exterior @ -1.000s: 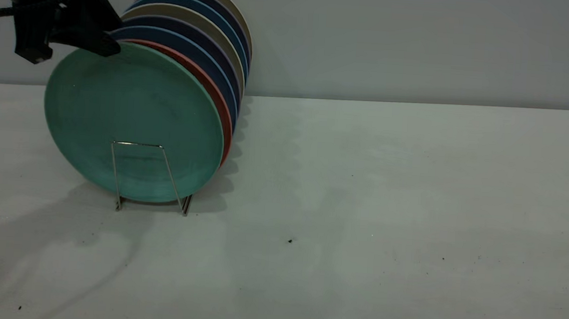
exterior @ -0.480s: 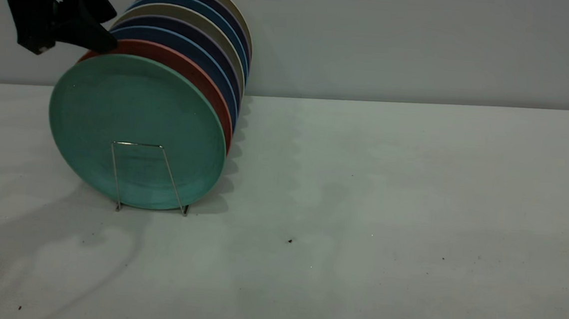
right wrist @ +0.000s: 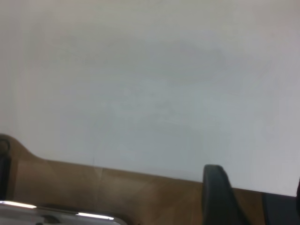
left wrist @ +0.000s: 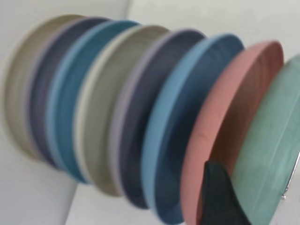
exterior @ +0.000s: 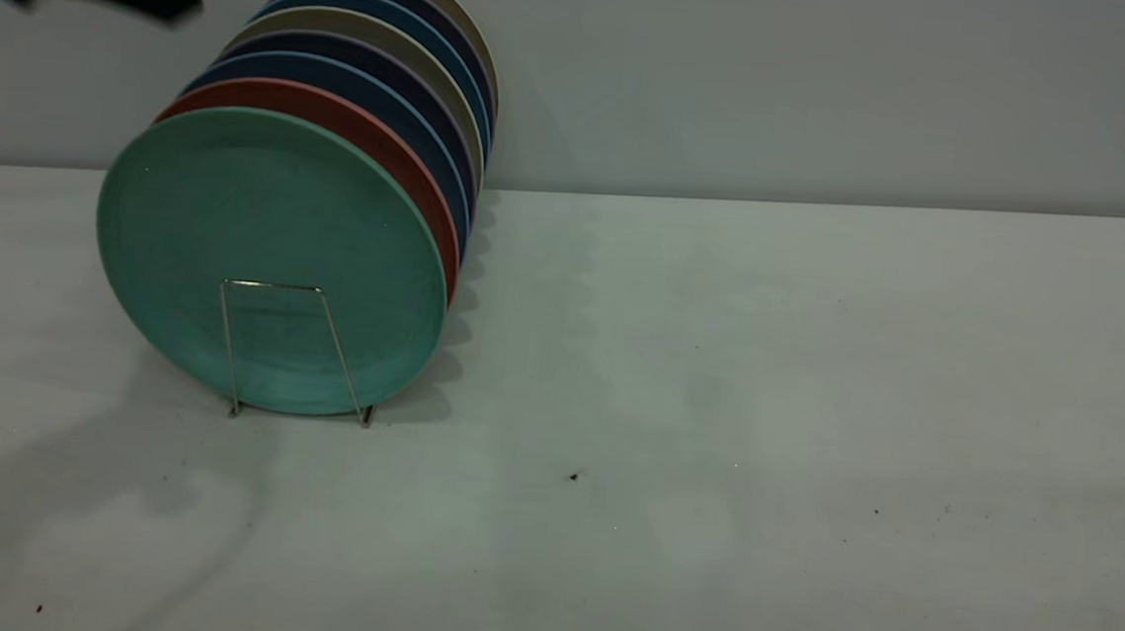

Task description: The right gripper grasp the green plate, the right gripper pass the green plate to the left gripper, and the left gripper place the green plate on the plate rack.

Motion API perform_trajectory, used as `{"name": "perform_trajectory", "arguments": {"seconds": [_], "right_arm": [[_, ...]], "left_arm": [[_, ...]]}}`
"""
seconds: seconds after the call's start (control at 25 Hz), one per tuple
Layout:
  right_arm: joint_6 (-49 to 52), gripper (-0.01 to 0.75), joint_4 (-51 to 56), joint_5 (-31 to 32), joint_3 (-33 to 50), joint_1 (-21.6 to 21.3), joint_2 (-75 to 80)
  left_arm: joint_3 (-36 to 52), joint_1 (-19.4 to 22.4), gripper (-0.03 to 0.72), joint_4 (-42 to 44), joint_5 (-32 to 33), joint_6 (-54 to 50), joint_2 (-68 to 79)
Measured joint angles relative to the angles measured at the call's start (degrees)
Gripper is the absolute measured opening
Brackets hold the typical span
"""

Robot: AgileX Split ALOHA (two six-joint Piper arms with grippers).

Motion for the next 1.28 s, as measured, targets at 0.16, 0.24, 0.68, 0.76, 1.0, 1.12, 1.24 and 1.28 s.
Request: {"name": "perform_trajectory", "arguments": {"seconds": [0.16, 0.24, 0.68, 0.76, 1.0, 1.12, 1.24, 1.28], "right_arm": [[2.5, 0.381, -1.7, -0.2, 0.0, 0.0, -0.1], [3.9, 0.363, -2.8, -0.3, 0.1, 0.0, -0.1], [6.8, 0.337, -5.3, -0.5, 0.4, 8.4, -9.3], [6.8, 0.337, -5.4, -0.5, 0.4, 8.8, -11.7], [6.9, 0.337, -5.4, -0.3, 0.4, 9.0, -17.8], [7.7, 0.339, -5.3, -0.2, 0.4, 9.0, -18.3], [8.3, 0.350, -5.3, -0.2, 0.4, 9.0, -18.3], [8.4, 0.350, -5.1, -0.2, 0.4, 9.0, -18.3]], "left_arm": [[0.0, 0.0, 0.445, 1.4, 3.6, -11.9, -9.0], [0.0, 0.0, 0.445, 3.0, 6.3, -19.2, -14.3], [0.7, 0.0, 0.445, 24.1, 34.6, -60.9, -38.6], [2.8, 0.0, 0.445, 27.5, 38.7, -67.3, -41.8], [16.5, 0.0, 0.445, 31.2, 38.8, -78.9, -52.7], [24.8, 0.0, 0.445, 31.4, 38.8, -79.8, -58.8], [31.1, 0.0, 0.445, 31.4, 38.7, -79.8, -64.4], [32.7, 0.0, 0.445, 31.4, 38.6, -79.8, -66.0]]}}
